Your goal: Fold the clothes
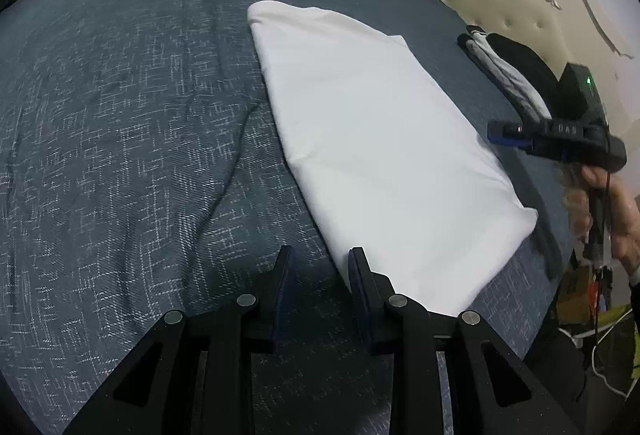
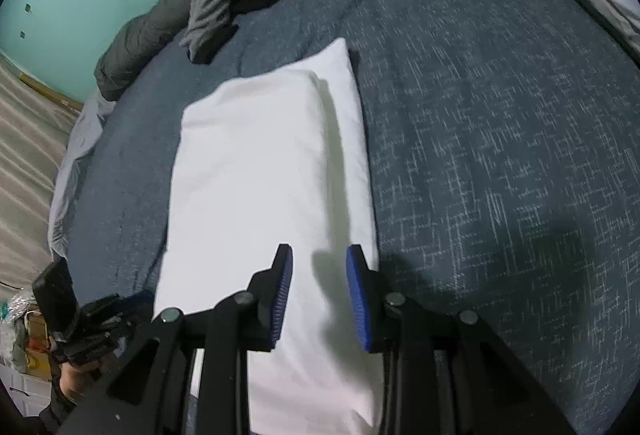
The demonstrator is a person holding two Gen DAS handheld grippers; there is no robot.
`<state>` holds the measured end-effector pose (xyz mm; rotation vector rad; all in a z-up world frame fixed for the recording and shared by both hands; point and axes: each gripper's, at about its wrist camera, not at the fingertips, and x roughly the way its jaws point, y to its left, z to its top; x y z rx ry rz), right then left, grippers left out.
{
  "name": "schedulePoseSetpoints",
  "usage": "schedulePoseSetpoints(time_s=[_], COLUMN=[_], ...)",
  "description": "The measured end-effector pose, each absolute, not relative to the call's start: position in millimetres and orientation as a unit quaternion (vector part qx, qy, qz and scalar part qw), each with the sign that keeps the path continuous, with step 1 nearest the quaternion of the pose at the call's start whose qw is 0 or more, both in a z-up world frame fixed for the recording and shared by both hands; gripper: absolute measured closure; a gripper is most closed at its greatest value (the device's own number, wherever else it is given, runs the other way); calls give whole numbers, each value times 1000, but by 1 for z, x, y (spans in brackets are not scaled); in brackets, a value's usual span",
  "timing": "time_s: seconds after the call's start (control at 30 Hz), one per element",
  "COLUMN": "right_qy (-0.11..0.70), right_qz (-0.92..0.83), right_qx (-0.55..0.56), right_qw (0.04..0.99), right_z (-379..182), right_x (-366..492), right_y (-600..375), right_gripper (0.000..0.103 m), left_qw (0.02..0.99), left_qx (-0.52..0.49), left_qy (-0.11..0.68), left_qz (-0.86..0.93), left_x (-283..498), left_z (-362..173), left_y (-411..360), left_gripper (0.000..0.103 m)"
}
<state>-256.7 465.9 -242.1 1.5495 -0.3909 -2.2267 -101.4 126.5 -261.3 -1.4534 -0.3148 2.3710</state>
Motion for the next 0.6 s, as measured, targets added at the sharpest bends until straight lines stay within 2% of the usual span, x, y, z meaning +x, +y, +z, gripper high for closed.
schedulePoseSetpoints(time_s=[0.07,0.4,0.43,0.47,0.5,0.6], right_qy=[-138,-145,-150,-151,-151,-148], right_qz=[-795,-781,-779,-777,-775,-770], right_qx=[559,580,581,583,584,588], right_qw=[192,181,182,184,186,198], right_z=[-245,-250,-249,-249,-248,-247], right_x=[-255,-228,-225,-222,-218,-209], right_y=[470,497,499,501,502,501], right_gripper=[70,67,61,47,42,41], left_qw=[169,170,171,173,174,178], left_qx=[-511,-513,-514,-515,-515,-518], left_qy=[-112,-121,-121,-120,-119,-122], left_qz=[835,833,832,831,831,827], left_x=[-103,-103,-103,-102,-102,-101], left_z=[-261,-256,-255,-254,-253,-251], left_y=[126,125,126,128,130,136], left_gripper=[73,73,73,72,70,65])
